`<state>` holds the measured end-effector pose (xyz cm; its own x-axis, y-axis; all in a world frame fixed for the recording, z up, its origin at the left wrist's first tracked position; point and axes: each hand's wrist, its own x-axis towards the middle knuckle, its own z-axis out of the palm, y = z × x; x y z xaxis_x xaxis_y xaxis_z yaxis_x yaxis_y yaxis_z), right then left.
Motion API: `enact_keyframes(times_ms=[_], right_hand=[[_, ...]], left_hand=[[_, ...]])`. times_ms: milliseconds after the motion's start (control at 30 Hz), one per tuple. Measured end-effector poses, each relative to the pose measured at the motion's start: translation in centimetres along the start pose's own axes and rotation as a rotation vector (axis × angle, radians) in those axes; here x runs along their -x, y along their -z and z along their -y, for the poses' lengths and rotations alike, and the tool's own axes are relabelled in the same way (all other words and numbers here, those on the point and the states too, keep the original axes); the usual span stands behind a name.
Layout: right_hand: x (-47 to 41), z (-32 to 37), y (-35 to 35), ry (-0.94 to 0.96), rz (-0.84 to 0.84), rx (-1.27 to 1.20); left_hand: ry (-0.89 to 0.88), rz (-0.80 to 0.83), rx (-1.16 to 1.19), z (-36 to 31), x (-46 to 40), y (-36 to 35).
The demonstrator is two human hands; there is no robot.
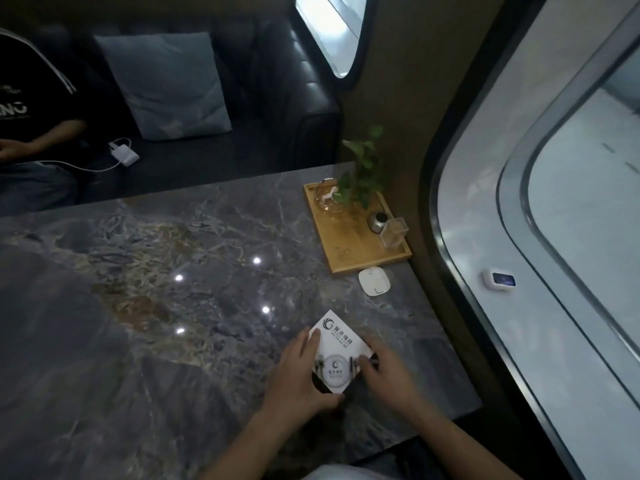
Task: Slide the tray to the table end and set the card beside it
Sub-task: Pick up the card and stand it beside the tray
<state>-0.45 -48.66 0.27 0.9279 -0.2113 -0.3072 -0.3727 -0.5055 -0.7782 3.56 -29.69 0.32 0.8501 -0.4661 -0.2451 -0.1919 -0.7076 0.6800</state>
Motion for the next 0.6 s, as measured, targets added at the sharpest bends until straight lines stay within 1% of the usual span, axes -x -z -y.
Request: enact_keyframes(times_ms=[67, 267, 433, 600], right_hand=[[-0.1, -0.8, 1.1, -0.019, 0.016, 0.008], [-1.1, -3.6, 4.8, -0.069, -0.031, 0.019], [-1.5, -4.6, 7.8, 0.026, -0.032, 0.039], [-1.4, -6.2, 8.9, 0.066, -0.046, 0.176]], left_hand=[[-0.014, 0.024, -0.004, -0.9, -0.8, -0.3], [-0.069, 0.082, -0.054, -4.0, -4.3, -1.9], [-0.118, 0.114, -0.074, -6.7, -7.2, -3.2], [-0.137, 0.192, -0.114, -7.8, -9.8, -4.4]])
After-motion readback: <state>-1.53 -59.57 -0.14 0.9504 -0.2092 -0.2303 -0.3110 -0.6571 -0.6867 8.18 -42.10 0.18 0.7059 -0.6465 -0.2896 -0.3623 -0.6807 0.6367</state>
